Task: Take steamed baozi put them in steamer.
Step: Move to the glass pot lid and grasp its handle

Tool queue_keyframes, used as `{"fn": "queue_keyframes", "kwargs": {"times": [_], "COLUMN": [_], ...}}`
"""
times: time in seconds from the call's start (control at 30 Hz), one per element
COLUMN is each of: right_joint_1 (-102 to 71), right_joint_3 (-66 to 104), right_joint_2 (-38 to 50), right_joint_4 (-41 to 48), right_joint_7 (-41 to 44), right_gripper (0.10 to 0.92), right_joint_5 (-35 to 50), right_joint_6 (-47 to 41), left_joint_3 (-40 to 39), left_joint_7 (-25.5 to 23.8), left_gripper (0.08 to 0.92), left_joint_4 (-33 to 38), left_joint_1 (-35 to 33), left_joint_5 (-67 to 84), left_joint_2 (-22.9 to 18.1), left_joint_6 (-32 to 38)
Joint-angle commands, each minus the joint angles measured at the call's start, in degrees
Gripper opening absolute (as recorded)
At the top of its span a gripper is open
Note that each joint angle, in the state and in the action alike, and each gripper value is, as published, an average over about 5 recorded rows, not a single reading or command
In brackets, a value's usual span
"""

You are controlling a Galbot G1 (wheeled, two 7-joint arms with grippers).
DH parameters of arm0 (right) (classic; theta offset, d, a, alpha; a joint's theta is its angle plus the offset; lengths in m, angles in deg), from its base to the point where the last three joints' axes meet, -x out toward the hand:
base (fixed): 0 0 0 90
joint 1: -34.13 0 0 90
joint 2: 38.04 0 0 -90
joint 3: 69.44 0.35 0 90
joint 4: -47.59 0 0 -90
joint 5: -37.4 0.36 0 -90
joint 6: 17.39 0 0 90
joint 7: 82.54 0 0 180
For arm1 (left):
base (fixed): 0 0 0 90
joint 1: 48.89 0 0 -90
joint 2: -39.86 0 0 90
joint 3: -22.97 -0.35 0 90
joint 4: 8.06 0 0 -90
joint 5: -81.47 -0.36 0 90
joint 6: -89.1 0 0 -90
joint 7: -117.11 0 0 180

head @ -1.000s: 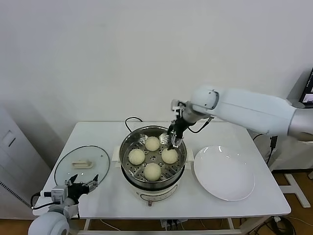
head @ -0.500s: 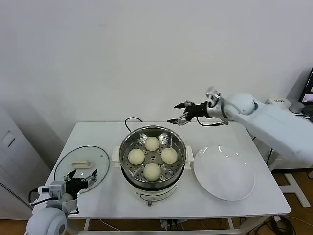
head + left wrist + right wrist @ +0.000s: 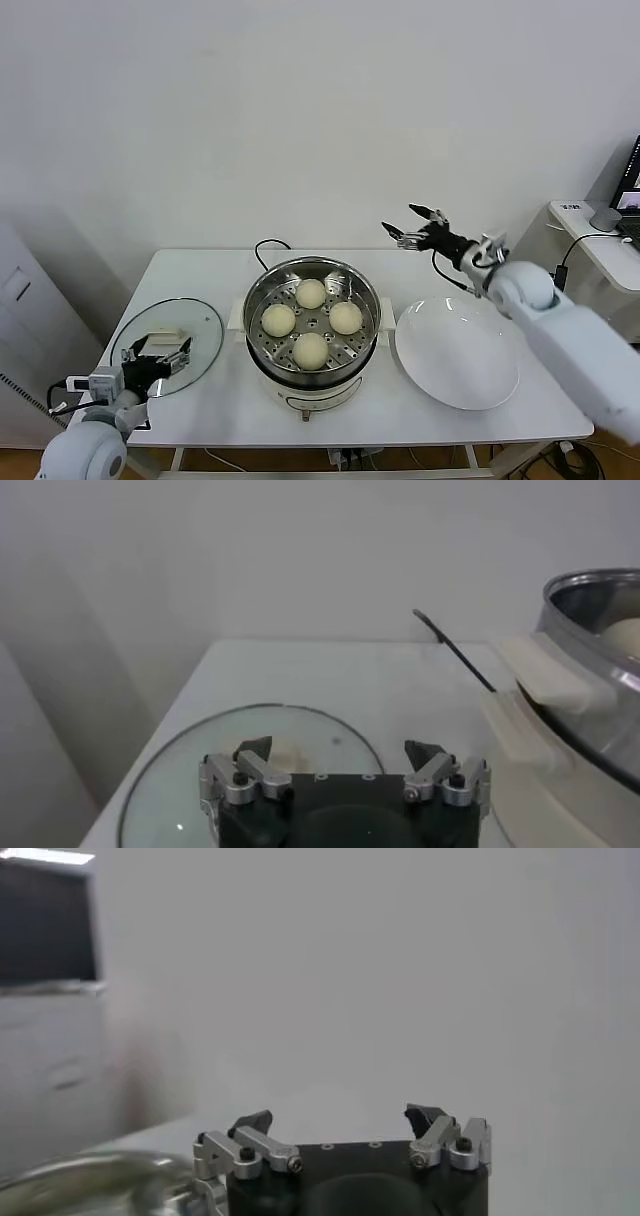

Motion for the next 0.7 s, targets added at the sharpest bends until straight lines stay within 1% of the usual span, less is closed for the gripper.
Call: {"fn": "queue_keyframes", "kwargs": {"times": [0.03, 0.27, 0.47, 0.7], "right_joint_1": [-31.2, -36.8, -37.4, -35.8], "right_joint_3": [33.4, 37.8, 38.6, 38.1], "right_joint_2": [-13.5, -19.8, -22.2, -22.7], "right_joint_4": [-4.3, -4.1, -3.2, -2.4], "right_joint_7": [-7.9, -8.0, -8.0, -8.2], "right_gripper": [0.823, 0.823, 0.823, 0.823], "right_joint_5": [-15.5, -21.4, -24.7, -25.5], "right_joint_6": [7.1, 8.8, 8.8, 8.3], "left_joint_3": [0.0, -1.0, -1.2, -0.9], "left_joint_7": [-3.9, -4.6, -3.8, -1.1], "left_gripper": [0.823, 0.823, 0.823, 0.823], "left_joint_4": [-3.5, -11.4, -17.1, -25.1], "left_joint_1": [-0.9, -1.7, -0.6, 2.2], "left_joint_5": [-26.4, -51.0, -64.9, -79.9], "left_joint_2": [3.5, 4.5, 2.7, 0.3], "left_joint_6": [11.7, 21.2, 27.6, 34.2]}}
